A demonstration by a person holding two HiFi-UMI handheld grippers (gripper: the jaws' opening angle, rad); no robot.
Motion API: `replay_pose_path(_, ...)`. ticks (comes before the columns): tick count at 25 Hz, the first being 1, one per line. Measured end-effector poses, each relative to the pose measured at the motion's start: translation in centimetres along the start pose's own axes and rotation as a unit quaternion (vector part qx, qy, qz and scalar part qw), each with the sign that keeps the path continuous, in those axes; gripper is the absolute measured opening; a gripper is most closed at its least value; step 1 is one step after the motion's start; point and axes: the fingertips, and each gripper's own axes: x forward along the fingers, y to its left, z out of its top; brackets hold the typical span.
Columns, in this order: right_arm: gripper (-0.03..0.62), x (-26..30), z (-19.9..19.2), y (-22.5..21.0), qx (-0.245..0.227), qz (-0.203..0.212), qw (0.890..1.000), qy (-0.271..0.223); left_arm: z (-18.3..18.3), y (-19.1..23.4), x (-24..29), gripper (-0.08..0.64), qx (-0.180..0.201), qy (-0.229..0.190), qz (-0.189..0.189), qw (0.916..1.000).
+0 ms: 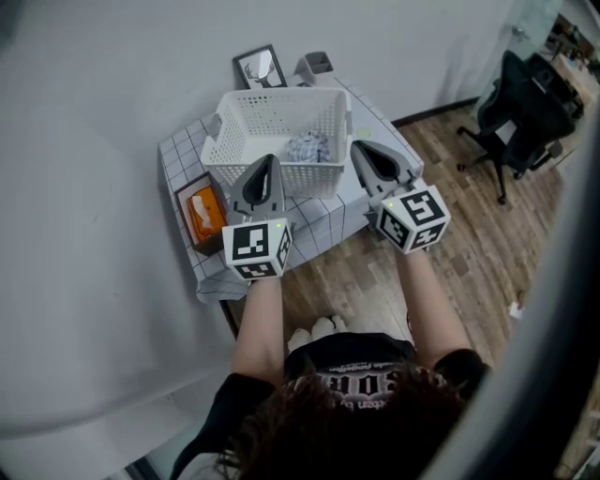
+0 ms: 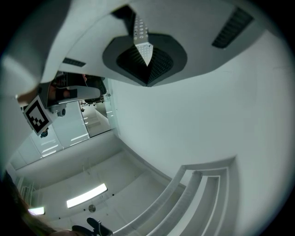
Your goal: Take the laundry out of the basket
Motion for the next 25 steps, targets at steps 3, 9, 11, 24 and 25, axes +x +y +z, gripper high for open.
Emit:
replay_pose_path(3,0.028,0.8,0.3,-0.7,-0.002,-0.006,1.000,-0.003,0.2,0.4,1.2,0.000,0.000,-0.003,-0.007,1.0000)
replay_pose_path(9,0.028,2.1,0.4,-1.9,-0.005,-0.008,1.000,-0.002,0.6,0.7,3.1,0.000,0.004,-0.008,-0.014,0.9999)
replay_pose_path(11,0.028,2.6,0.4,-2.3,-0.006,-0.007,1.000,-0.002,0.5,0.9,3.6,0.000,0.005,-0.007,-0.014,0.9999)
replay_pose_path(24,0.028,6.2,-0.2,-5.8,0.000,0.014,1.000,0.001,1.2,1.8,8.2,0.000,0.023,-0.011,-0.009,0.9996)
replay_pose_path(25,0.028,6.5,-0.3,-6.2,0.001,0.015,1.000,0.001,1.2,1.8,8.6,0.000,0.024,-0.010,-0.009,0.9996)
